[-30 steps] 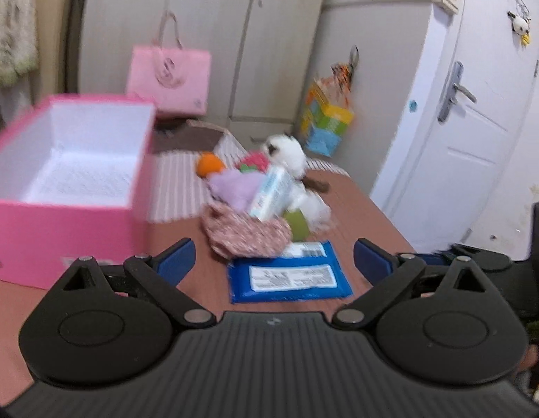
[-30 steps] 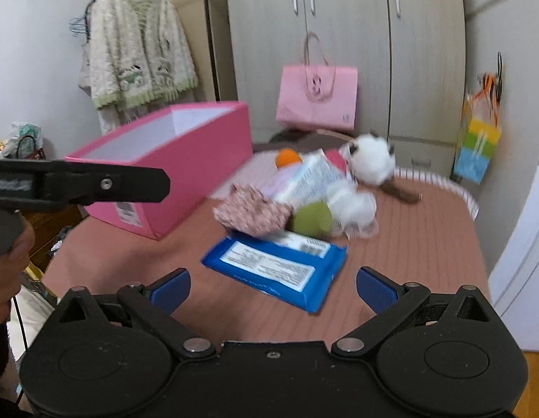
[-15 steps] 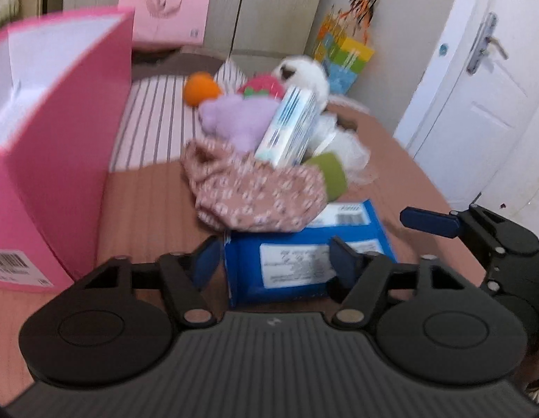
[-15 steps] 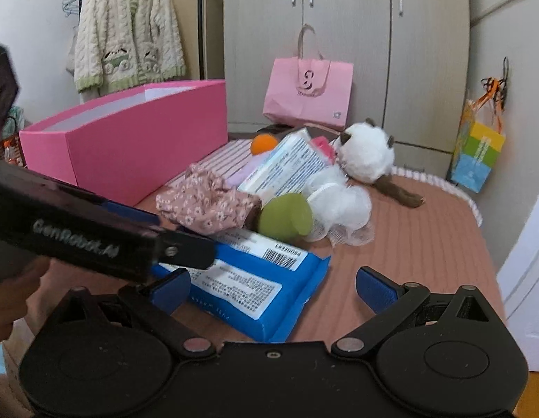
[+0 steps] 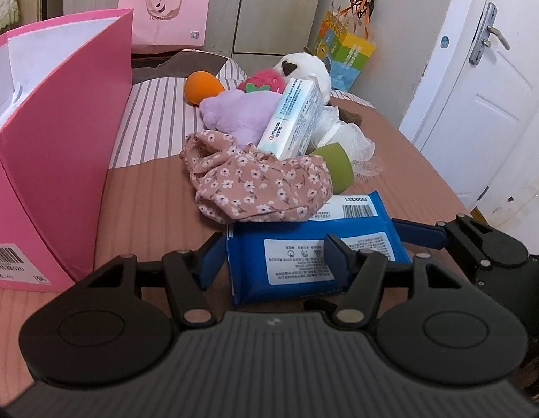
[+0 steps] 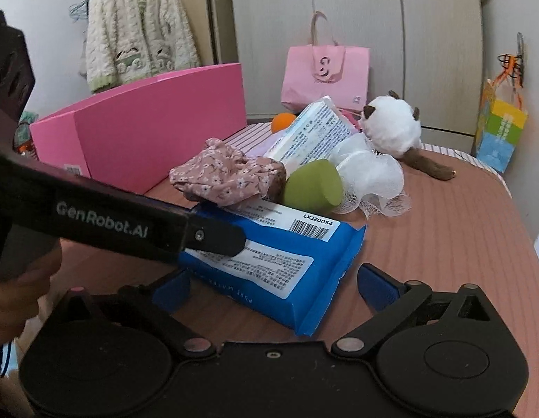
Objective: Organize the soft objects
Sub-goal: 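Close the left gripper on the blue wet-wipes pack, then lift the wet-wipes pack with the left gripper and carry it over the pink box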
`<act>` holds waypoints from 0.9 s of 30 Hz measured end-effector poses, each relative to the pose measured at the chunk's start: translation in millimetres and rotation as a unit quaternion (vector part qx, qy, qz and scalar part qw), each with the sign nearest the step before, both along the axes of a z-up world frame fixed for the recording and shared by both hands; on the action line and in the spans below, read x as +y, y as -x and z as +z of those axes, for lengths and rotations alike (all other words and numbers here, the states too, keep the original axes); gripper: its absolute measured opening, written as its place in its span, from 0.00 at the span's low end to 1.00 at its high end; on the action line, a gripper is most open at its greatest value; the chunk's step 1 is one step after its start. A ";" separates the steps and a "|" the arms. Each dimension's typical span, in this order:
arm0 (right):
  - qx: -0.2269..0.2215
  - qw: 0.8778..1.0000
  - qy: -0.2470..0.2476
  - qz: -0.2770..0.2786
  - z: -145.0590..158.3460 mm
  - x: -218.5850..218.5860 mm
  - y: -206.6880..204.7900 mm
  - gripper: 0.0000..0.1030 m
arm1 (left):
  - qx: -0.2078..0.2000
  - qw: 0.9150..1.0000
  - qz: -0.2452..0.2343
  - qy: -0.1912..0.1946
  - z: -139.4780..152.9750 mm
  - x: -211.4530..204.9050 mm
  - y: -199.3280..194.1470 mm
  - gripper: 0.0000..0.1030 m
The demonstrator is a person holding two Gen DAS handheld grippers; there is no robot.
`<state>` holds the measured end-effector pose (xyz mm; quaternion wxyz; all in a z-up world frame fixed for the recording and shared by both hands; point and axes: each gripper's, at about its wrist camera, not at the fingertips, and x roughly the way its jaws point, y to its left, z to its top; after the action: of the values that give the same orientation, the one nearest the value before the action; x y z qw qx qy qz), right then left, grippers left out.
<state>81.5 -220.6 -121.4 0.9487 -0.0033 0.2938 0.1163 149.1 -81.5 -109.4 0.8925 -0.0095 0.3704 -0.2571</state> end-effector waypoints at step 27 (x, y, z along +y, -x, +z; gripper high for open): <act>0.067 0.997 -0.016 0.033 24.7 9.5 22.4 0.77 | 0.104 0.993 -0.062 -0.009 23.7 3.1 22.2 0.60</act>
<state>59.0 -211.1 -96.8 0.9224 0.0105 0.3547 0.1525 126.9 -78.3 -85.7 0.8318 -0.0050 0.4631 -0.3060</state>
